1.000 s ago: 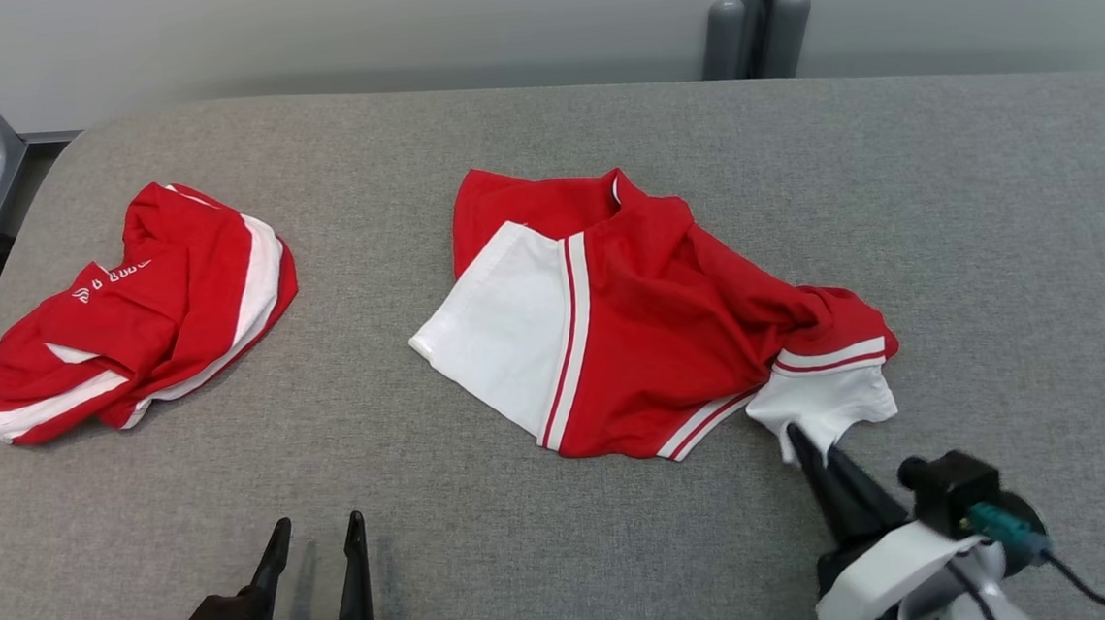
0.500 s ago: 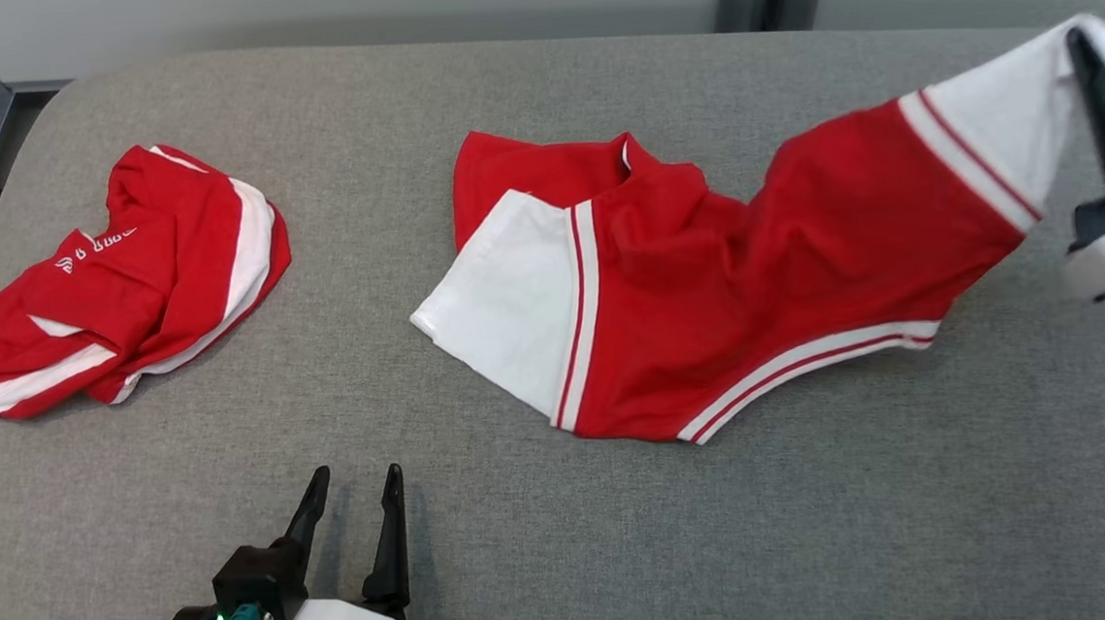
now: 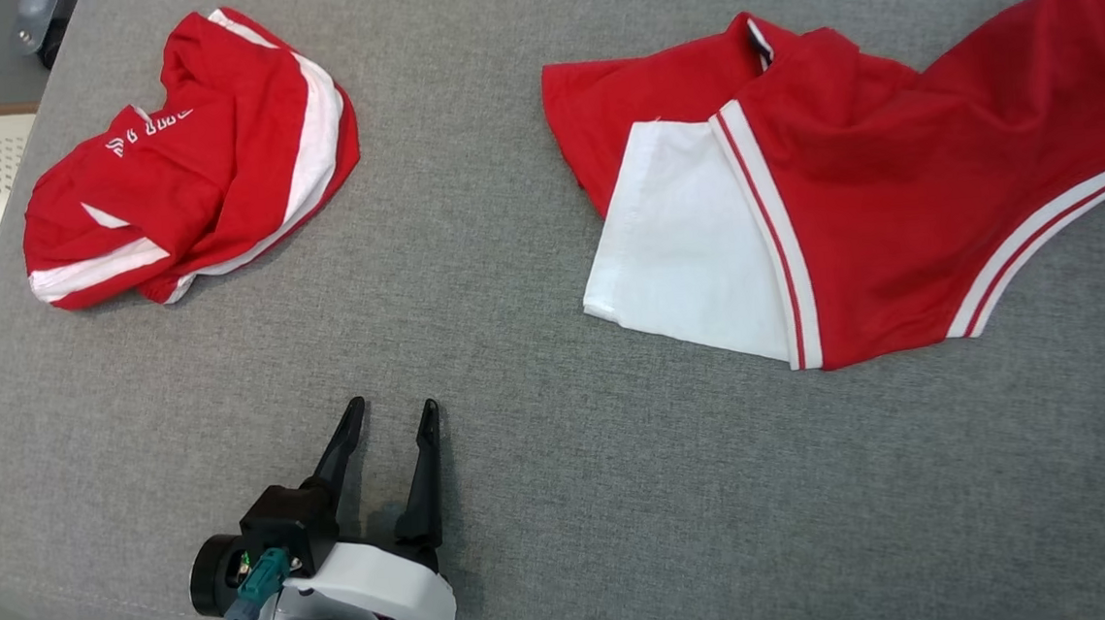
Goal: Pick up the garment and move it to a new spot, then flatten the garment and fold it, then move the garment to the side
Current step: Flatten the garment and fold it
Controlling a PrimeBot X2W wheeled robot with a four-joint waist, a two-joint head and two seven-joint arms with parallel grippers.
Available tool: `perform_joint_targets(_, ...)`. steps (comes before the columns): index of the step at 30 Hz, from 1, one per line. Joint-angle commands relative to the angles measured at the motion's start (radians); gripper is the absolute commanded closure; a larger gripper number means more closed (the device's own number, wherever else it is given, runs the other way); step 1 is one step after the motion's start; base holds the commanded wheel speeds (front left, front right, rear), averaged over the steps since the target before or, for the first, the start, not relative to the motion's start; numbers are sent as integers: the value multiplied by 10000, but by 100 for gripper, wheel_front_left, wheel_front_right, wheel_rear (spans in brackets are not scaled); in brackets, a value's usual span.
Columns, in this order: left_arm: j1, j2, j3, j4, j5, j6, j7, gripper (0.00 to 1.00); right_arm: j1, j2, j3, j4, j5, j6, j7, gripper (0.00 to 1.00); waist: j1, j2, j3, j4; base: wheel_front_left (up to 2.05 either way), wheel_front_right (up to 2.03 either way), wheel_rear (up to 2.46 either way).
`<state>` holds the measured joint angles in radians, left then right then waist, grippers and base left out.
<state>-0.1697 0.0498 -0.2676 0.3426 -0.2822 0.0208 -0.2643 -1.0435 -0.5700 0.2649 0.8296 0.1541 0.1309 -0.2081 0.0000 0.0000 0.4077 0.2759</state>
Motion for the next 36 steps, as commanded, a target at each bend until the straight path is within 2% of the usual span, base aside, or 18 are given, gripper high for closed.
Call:
perform_joint_targets(1, -173, 20, -15, -73, -37, 79, -2, 0, -306, 109, -113, 344, -125, -3, -72, 0, 0, 0, 398, 314, 0, 0, 0)
perform_joint_targets(6, -155, 23, 35, -146, -82, 158, -2, 0, -651, 619, -174, 1094, -248, -3, -413, 0, 0, 0, 483, 253, 0, 0, 0)
perform_joint_targets(16, -84, 24, 291, 28, 40, 85, -2, 0, 408, 1455, -478, 1151, -51, -3, -590, 0, 0, 0, -36, -329, 0, 0, 0)
perform_joint_targets(25, 194, 26, 451, 217, 188, 4, -2, 0, 2966, 2244, -54, -644, 666, -3, -581, 0, 0, 0, -999, -772, 0, 0, 0)
perform_joint_targets(30, 405, 24, 515, 345, 223, -24, -2, 0, 4507, 2747, 803, -1820, 1193, -3, -580, 0, 0, 0, -1503, -877, 0, 0, 0)
perform_joint_targets(36, 567, 27, 494, 442, 124, -82, -2, 0, 5580, 3206, 1881, -2574, 1744, -3, -581, 0, 0, 0, -1726, -813, 0, 0, 0)
